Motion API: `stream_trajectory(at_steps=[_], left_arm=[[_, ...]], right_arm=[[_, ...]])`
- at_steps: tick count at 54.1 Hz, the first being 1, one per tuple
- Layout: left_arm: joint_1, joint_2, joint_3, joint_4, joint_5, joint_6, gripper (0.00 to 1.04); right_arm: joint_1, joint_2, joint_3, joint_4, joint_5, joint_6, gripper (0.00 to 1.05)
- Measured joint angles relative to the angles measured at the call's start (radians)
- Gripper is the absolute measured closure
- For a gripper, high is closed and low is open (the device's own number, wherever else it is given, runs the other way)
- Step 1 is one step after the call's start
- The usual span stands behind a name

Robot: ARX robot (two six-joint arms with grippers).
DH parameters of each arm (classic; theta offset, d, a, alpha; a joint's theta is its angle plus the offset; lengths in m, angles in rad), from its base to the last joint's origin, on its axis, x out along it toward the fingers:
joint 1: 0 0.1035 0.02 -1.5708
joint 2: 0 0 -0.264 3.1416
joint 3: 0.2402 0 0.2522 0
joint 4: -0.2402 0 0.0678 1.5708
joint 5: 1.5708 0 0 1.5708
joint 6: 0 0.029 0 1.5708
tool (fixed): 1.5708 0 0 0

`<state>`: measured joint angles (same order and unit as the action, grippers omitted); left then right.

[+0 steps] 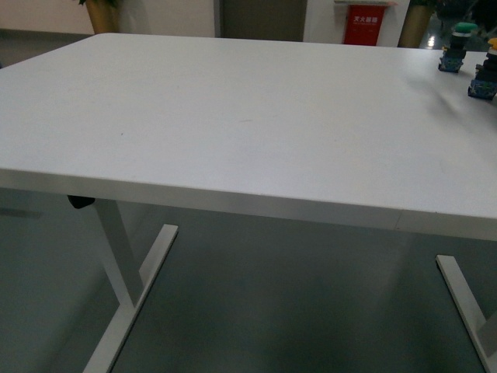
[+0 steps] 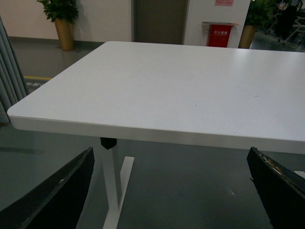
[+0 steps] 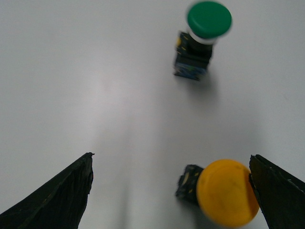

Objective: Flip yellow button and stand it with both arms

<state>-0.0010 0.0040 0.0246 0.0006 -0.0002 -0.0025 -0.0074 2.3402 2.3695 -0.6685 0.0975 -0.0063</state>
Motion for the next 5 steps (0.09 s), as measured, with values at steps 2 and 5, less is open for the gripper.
stream_trajectory(at_steps=[2,5], left_arm=[[0.0,0.0,0.0,0.0,0.0,0.0,0.06],[0.0,0.0,0.0,0.0,0.0,0.0,0.06]], right_arm=[[0.011,-0.1,-0.131,0.061,-0.031,-0.007,0.07],[0.02,-0.2,-0.248,0.109,-0.058,-0.013,0.07]])
